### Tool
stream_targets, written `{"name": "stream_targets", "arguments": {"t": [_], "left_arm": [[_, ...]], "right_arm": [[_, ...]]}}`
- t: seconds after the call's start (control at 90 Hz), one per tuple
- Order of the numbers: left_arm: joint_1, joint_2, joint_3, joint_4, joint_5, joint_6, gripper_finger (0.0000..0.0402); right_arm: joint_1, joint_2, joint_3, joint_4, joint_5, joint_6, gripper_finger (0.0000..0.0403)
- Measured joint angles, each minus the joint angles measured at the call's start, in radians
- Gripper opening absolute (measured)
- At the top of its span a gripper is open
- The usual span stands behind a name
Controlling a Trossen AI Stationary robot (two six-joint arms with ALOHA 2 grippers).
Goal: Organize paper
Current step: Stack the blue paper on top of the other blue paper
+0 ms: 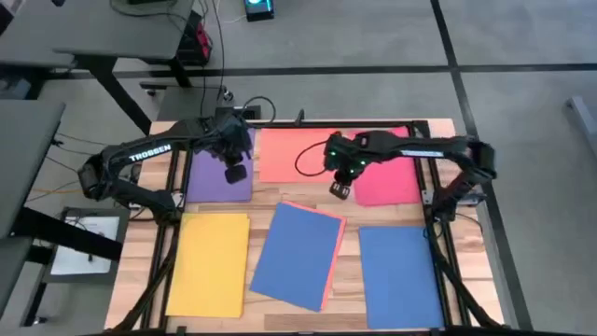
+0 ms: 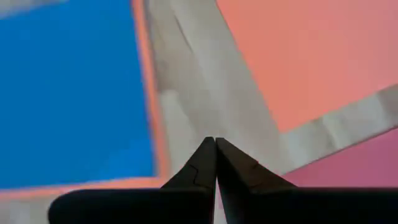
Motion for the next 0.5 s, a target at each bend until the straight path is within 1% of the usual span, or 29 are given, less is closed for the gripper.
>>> {"name": "stream_targets", "arguments": {"t": [0.133,0.222,0.289,0.378,0.5], "left_arm": [[-0.034,0.000,0.000,0.094,0.134,-0.063,0.0000],[-0.076,0.000,0.000,0.173,0.155,-0.102,0.0000],[-0.111,0.000,0.000,0.231,0.155,-0.134,0.0000],[-0.164,0.012,0.000,0.301,0.156,-0.183,0.0000],[-0.246,0.048,0.001,0.357,0.157,-0.261,0.0000]], "right_arm": [[0.069,-0.101,-0.061,0.032,-0.001,0.306,0.0001],[0.120,-0.160,-0.138,0.071,0.000,0.490,0.0013],[0.160,-0.203,-0.208,0.124,0.000,0.606,0.0034],[0.219,-0.247,-0.311,0.234,0.000,0.739,0.0074],[0.294,-0.264,-0.447,0.430,0.000,0.849,0.0129]]}}
